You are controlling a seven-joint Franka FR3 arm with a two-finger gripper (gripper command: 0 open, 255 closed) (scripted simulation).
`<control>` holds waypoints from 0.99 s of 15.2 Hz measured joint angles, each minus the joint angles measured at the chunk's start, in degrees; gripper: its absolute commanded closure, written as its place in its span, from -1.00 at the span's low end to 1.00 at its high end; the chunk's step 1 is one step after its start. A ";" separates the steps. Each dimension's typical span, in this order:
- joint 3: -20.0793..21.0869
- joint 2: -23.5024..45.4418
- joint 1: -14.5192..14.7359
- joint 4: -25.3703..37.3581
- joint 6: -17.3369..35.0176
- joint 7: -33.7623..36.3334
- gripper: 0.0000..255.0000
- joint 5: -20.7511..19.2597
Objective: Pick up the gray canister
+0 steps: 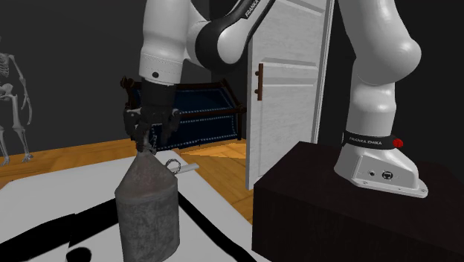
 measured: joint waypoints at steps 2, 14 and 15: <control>-0.04 0.00 0.05 -0.09 0.12 0.12 1.00 -0.11; 1.64 -1.92 -1.30 0.02 -1.83 -2.25 1.00 2.84; 2.04 -2.50 -1.68 -0.03 -2.18 -2.87 1.00 3.58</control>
